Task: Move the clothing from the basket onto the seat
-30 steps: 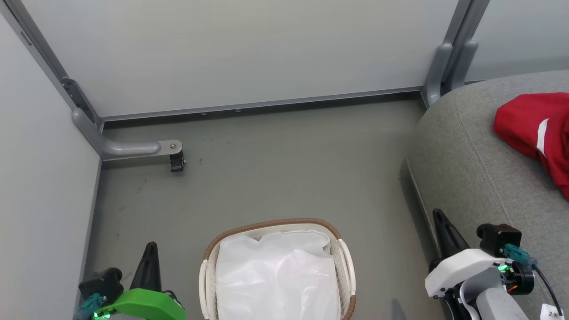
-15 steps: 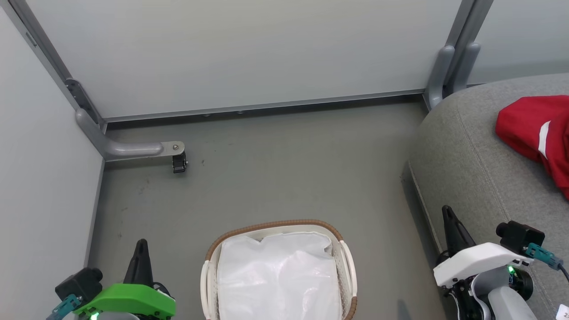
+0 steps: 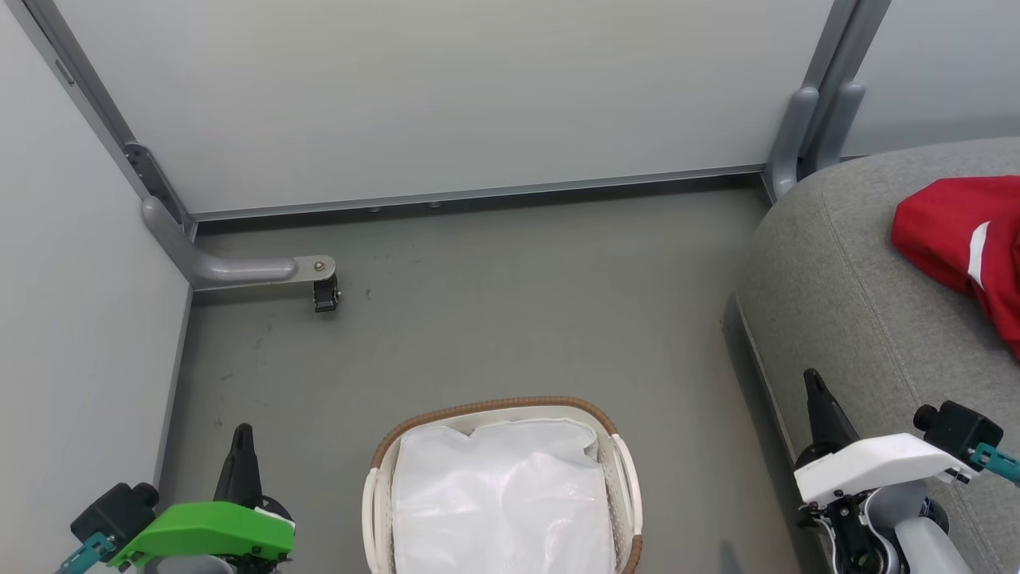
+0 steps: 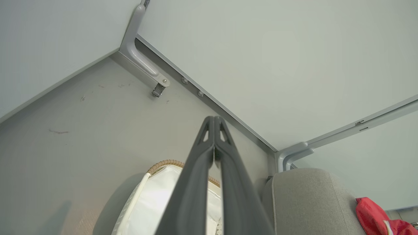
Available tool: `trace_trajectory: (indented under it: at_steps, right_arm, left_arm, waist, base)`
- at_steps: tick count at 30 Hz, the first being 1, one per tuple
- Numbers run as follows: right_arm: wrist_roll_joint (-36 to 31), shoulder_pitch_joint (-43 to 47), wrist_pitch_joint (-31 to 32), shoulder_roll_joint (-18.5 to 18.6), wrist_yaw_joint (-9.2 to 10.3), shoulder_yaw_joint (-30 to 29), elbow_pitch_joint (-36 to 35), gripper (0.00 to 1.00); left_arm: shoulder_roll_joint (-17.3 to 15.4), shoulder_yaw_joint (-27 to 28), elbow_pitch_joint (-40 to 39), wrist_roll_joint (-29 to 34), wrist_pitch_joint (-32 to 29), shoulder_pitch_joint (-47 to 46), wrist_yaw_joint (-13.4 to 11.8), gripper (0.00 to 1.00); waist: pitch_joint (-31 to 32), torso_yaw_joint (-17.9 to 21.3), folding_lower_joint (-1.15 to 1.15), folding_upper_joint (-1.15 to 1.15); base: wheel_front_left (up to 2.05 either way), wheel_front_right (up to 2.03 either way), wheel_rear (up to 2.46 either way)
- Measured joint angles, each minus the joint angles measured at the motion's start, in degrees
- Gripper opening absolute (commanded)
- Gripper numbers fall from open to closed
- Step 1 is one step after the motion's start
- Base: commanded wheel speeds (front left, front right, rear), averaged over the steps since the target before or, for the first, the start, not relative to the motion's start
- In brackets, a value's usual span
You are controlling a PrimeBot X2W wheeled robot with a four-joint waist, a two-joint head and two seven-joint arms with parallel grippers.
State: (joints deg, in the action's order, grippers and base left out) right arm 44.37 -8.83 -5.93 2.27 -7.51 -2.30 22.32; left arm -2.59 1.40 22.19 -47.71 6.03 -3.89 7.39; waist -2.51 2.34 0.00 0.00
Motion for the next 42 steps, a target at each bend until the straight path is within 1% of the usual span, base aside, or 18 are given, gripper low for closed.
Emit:
trace_trajectory:
  at_steps: [19,42]
  right_arm:
    - [13.55,0.51,3.49,0.10,0.00,-1.16,-2.36,0.00]
    - [26.96,1.19,6.97,0.23,0.00,-2.35,-4.63,0.00]
  left_arm:
    - [-0.01,1.47,-2.30,-12.78,-3.66,-0.23,0.00,0.00]
    - [-0.03,2.83,-4.63,-24.99,-7.11,-0.87,0.00,0.00]
  waist:
    - [0.50,-0.50,0.00,0.00]
    - [1.09,-1.09,0.00,0.00]
  base:
    - [0.00,0.00,0.00]
    - [0.00,0.00,0.00]
